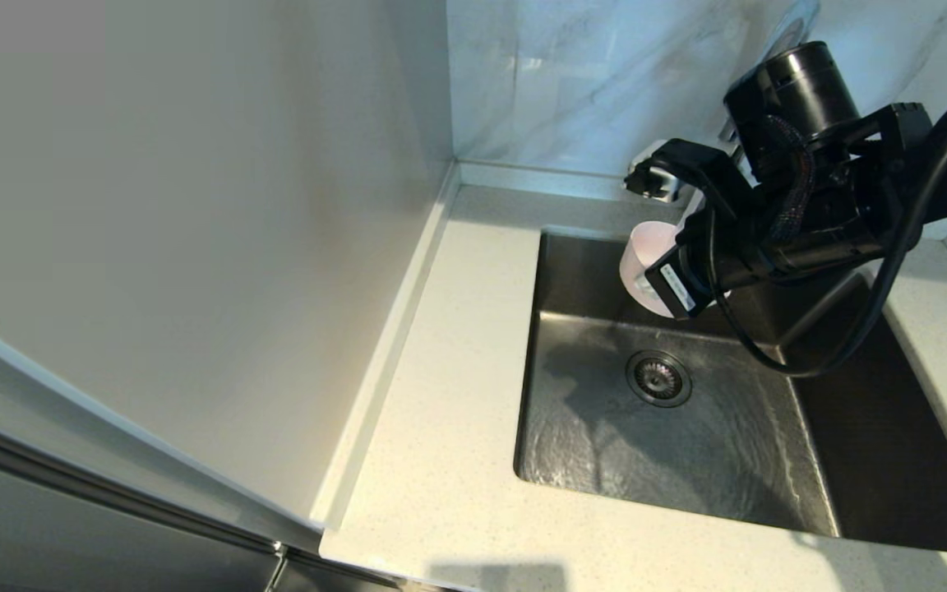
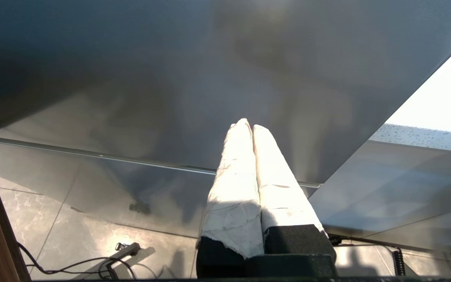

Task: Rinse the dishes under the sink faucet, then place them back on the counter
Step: Rinse the bowl

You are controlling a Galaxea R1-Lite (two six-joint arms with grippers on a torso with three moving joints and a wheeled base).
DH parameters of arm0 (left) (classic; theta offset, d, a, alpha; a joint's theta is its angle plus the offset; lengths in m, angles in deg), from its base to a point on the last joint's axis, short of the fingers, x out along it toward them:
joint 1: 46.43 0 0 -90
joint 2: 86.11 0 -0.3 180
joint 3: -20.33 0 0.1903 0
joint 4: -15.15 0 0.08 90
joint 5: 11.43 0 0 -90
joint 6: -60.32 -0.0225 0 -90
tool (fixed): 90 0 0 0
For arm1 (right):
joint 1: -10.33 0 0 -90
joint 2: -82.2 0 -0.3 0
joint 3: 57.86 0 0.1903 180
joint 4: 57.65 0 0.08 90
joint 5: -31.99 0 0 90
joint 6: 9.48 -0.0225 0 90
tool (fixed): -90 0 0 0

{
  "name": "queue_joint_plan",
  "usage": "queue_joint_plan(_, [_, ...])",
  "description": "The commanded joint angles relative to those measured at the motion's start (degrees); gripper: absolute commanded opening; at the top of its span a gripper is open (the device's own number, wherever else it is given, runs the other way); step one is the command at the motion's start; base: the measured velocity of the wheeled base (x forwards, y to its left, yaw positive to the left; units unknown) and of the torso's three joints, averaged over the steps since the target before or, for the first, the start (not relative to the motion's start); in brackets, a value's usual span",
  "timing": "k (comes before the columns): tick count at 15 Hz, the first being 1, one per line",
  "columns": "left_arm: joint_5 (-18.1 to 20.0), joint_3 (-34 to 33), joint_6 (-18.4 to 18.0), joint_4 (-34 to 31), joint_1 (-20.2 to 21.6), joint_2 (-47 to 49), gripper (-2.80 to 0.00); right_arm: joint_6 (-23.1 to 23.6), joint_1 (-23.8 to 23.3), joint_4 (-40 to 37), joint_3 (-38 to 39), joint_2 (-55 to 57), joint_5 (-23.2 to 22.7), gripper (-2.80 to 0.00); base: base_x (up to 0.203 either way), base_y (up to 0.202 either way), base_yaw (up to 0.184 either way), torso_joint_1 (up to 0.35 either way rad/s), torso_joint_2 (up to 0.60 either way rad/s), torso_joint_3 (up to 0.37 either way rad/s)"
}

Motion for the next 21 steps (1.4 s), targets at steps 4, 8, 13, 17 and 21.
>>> queue_joint_plan(4, [0.0, 0.0, 0.0, 0.0, 0.0, 0.0, -2.80, 0.1, 0.0, -0.2, 0.1, 0.4, 2.0, -2.80, 0.000, 0.000, 0.000, 0.000, 0.00, 0.000])
queue_joint_plan(8, [0.1, 0.0, 0.0, 0.0, 0.0, 0.0, -2.80, 0.0, -0.2, -0.2, 0.2, 0.6, 2.5, -2.80, 0.000, 0.000, 0.000, 0.000, 0.00, 0.000])
queue_joint_plan(13, [0.0, 0.0, 0.0, 0.0, 0.0, 0.0, -2.80, 0.0, -0.3, -0.1, 0.0, 1.0, 3.1, -2.80, 0.000, 0.000, 0.000, 0.000, 0.00, 0.000])
queue_joint_plan(17, [0.0, 0.0, 0.0, 0.0, 0.0, 0.0, -2.80, 0.1, -0.2, -0.1, 0.0, 1.0, 3.7, -2.80, 0.000, 0.000, 0.000, 0.000, 0.00, 0.000])
queue_joint_plan(21, [0.0, 0.0, 0.0, 0.0, 0.0, 0.0, -2.80, 0.1, -0.4, -0.2, 0.1, 1.2, 5.2, -2.80, 0.000, 0.000, 0.000, 0.000, 0.00, 0.000])
